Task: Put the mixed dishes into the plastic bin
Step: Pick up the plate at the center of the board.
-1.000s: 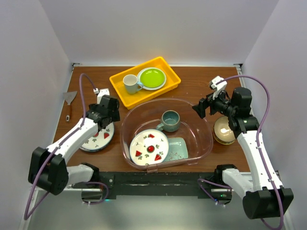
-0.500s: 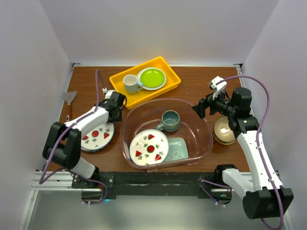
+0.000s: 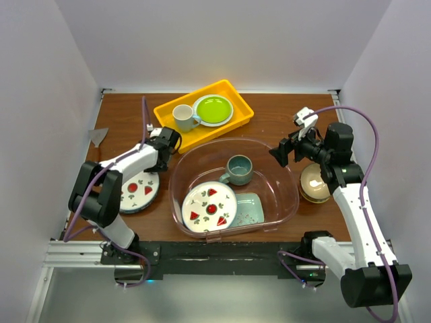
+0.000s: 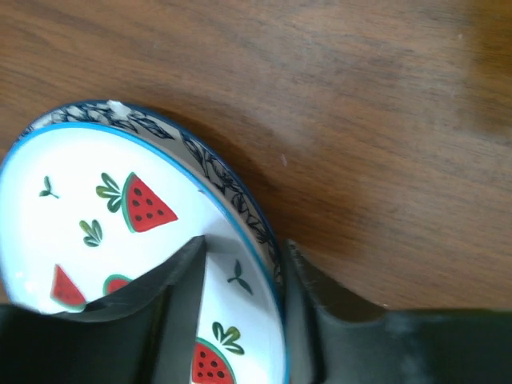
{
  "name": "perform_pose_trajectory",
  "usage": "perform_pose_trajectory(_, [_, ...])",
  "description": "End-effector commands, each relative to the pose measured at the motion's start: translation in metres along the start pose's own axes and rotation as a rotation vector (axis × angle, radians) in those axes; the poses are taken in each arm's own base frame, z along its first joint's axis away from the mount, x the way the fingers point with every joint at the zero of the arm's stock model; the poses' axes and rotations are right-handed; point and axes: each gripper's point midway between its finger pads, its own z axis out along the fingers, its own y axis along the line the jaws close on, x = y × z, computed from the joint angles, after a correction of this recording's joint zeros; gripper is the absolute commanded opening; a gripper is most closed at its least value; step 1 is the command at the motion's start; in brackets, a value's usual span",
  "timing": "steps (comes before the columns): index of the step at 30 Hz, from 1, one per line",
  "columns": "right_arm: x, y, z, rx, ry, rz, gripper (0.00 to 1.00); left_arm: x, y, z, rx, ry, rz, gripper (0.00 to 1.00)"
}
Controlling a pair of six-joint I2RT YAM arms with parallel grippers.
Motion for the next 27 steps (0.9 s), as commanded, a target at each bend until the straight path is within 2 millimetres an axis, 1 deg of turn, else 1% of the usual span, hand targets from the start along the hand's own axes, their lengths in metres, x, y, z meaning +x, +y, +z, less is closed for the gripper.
perform_pose_trajectory(1, [-0.008, 0.000, -0.003, 0.000, -0.035, -0.031, 0.99, -0.018, -0.006, -0.009, 0.022, -0.037, -0.044, 0.35])
perform_pose_trajectory(4, [-0.008, 0.000, -0.003, 0.001, -0.033, -0.032, 0.99, -0.026, -0.004, -0.017, 0.034, -0.063, -0.059, 0.24])
perform_pose_trajectory(5, [-0.008, 0.000, -0.003, 0.001, -0.034, -0.033, 0.99, -0.029, -0.003, -0.022, 0.042, -0.073, -0.066, 0.18])
perform_pose_trajectory(6, [-0.008, 0.000, -0.003, 0.001, -0.033, -0.032, 0.99, -0.032, -0.002, -0.025, 0.047, -0.080, -0.068, 0.15])
perform_pose_trajectory(7, [-0.008, 0.000, -0.003, 0.001, -0.034, -0.033, 0.99, -0.036, -0.002, -0.029, 0.055, -0.091, -0.076, 0.13])
perform_pose_trajectory(8, [-0.009, 0.000, -0.003, 0.002, -0.035, -0.034, 0.99, -0.040, 0.000, -0.035, 0.063, -0.102, -0.086, 0.07])
perform_pose_trajectory(10, [-0.008, -0.001, -0.003, 0.004, -0.032, -0.032, 0.99, -0.046, 0.002, -0.043, 0.075, -0.121, -0.094, 0.00])
perform_pose_trajectory(12, [-0.008, -0.001, -0.003, 0.004, -0.033, -0.034, 0.99, -0.055, 0.007, -0.055, 0.096, -0.152, -0.115, 0.00])
perform_pose_trajectory(16, [-0.008, -0.001, -0.003, 0.006, -0.032, -0.033, 0.99, -0.065, 0.014, -0.076, 0.127, -0.198, -0.137, 0.00])
perform_pose_trajectory(19, [-0.008, -0.001, -0.003, 0.004, -0.032, -0.033, 0.99, -0.077, 0.021, -0.098, 0.166, -0.252, -0.162, 0.00])
perform_pose_trajectory(21, [-0.008, 0.000, -0.003, 0.004, -0.033, -0.035, 0.99, -0.083, 0.025, -0.107, 0.183, -0.278, -0.172, 0.00])
perform_pose_trajectory(27, [-0.009, -0.001, -0.004, 0.009, -0.033, -0.035, 0.99, -0.101, 0.040, -0.143, 0.239, -0.385, -0.214, 0.00])
